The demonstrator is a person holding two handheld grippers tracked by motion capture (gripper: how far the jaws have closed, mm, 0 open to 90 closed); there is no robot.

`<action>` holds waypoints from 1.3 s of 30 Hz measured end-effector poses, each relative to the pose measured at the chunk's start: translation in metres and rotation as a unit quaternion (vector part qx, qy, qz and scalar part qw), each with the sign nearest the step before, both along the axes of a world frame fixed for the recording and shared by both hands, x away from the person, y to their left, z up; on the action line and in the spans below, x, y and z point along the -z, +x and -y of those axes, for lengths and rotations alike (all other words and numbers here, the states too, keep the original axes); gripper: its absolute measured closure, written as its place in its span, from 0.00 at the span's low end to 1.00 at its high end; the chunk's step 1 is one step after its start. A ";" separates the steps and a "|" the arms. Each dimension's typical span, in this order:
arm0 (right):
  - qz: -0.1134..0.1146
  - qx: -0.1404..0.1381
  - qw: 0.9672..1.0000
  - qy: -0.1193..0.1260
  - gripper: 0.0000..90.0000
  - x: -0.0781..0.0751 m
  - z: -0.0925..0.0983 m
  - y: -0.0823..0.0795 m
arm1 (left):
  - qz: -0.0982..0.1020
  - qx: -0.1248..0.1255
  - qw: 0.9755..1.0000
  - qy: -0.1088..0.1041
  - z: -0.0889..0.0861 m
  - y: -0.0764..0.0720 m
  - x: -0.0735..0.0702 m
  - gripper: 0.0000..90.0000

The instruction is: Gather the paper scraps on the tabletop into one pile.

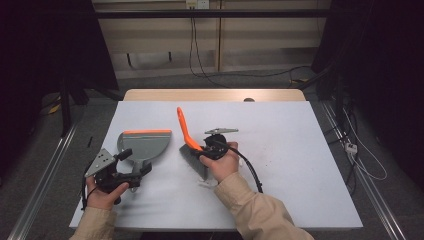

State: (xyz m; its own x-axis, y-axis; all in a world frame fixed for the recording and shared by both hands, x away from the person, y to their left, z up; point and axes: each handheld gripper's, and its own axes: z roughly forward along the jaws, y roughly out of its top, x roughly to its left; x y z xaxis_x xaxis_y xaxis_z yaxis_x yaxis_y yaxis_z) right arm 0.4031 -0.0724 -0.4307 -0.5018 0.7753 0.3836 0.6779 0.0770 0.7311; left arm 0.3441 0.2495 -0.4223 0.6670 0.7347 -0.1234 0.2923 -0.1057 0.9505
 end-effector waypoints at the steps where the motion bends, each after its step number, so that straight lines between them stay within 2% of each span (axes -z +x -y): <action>1: 0.003 0.002 1.000 0.004 0.80 -0.002 0.003 0.001 | 0.001 0.000 1.000 0.001 0.000 0.000 0.000 0.07; 2: 0.003 0.004 1.000 0.013 0.80 -0.004 0.006 0.001 | 0.001 0.001 1.000 0.001 0.001 0.000 0.000 0.07; 5: 0.023 0.002 1.000 0.003 0.80 -0.015 0.008 0.000 | 0.001 0.001 1.000 0.003 0.002 0.001 0.000 0.07; 9: 0.035 -0.001 0.999 0.011 0.80 -0.025 0.005 -0.002 | 0.000 0.001 1.000 0.002 0.003 0.001 0.000 0.07; 11: 0.030 -0.003 0.999 0.020 0.80 -0.026 0.001 -0.002 | 0.000 0.001 1.000 0.002 0.002 0.001 0.000 0.07; 13: 0.028 -0.007 0.999 0.027 0.80 -0.025 -0.004 -0.001 | 0.000 0.002 1.000 0.002 0.002 0.001 0.000 0.07; 17: 0.025 0.000 1.000 0.007 0.80 -0.014 -0.017 0.004 | -0.002 0.002 1.000 0.001 0.001 0.001 0.001 0.07; 19: 0.008 0.005 1.000 0.023 0.80 -0.005 -0.023 0.009 | -0.002 0.003 1.000 0.001 0.002 0.001 0.001 0.07; 21: 0.001 0.009 1.000 0.024 0.80 0.002 -0.028 0.013 | -0.002 0.003 1.000 -0.001 0.002 0.002 0.001 0.07; 24: -0.004 0.025 1.000 0.007 0.80 0.006 -0.031 0.019 | 0.000 0.004 1.000 0.001 0.001 0.003 0.001 0.07; 28: -0.026 0.044 0.999 0.006 0.80 0.007 -0.021 0.023 | -0.001 0.002 1.000 -0.001 0.001 0.003 0.001 0.07; 33: -0.019 0.066 0.998 -0.012 0.80 0.004 0.000 0.020 | 0.001 0.003 1.000 0.002 0.002 0.003 0.001 0.07; 39: -0.021 0.086 0.996 -0.009 0.80 0.003 0.023 0.016 | 0.000 0.003 1.000 0.003 0.003 0.002 0.001 0.07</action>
State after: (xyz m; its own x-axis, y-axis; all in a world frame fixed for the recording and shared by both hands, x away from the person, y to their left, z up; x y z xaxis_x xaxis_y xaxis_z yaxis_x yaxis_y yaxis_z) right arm 0.4190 -0.0954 -0.4338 -0.3444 0.8553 0.3872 0.7123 -0.0306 0.7012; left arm 0.3465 0.2462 -0.4232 0.6710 0.7319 -0.1189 0.2912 -0.1127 0.9500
